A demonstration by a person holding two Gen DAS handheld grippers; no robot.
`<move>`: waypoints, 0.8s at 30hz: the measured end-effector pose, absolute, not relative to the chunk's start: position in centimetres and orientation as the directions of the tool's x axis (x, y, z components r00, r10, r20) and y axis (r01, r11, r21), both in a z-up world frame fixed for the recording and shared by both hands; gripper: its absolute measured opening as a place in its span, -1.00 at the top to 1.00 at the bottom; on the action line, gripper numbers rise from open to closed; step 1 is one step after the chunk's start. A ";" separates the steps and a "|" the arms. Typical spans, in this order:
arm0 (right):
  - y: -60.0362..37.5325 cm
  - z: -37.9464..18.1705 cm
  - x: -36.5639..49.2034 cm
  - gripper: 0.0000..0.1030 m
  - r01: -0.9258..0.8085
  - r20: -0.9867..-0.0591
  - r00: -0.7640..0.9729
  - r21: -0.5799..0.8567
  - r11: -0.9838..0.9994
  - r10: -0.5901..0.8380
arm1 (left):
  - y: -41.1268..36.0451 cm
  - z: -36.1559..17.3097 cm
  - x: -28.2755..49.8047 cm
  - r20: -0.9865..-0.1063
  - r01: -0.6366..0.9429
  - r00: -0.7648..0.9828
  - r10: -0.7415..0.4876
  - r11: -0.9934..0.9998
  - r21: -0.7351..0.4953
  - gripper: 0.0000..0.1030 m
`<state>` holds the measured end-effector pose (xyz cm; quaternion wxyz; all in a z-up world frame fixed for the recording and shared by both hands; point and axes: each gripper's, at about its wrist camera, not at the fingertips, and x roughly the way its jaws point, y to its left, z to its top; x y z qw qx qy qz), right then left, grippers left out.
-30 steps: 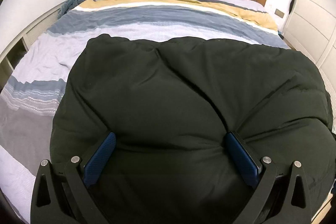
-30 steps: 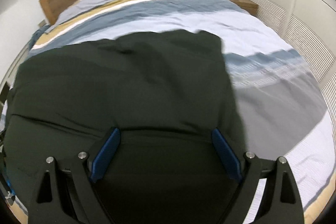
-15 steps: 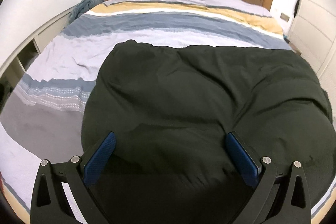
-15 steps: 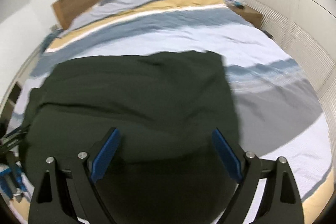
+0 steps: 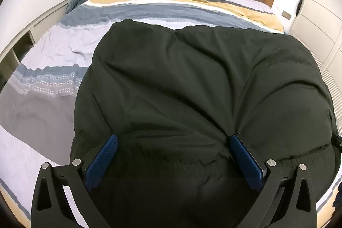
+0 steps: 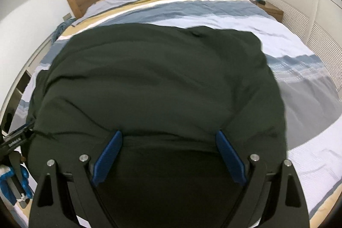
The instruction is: Fold large clothes
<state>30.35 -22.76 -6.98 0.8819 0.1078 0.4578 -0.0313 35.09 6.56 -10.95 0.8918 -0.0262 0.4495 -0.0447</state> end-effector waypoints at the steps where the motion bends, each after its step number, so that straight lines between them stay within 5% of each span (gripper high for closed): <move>1: -23.4 -7.0 30.1 -0.74 0.167 -0.819 0.572 0.158 0.973 0.035 | 6.5 -10.9 34.9 -0.801 0.056 0.590 -0.101 0.995 -0.084 -0.99; 24: -28.3 -5.9 24.3 -0.74 0.278 -0.849 0.524 0.100 0.955 -0.064 | 6.6 -10.1 32.3 -0.824 0.075 0.564 -0.061 0.997 -0.023 -0.99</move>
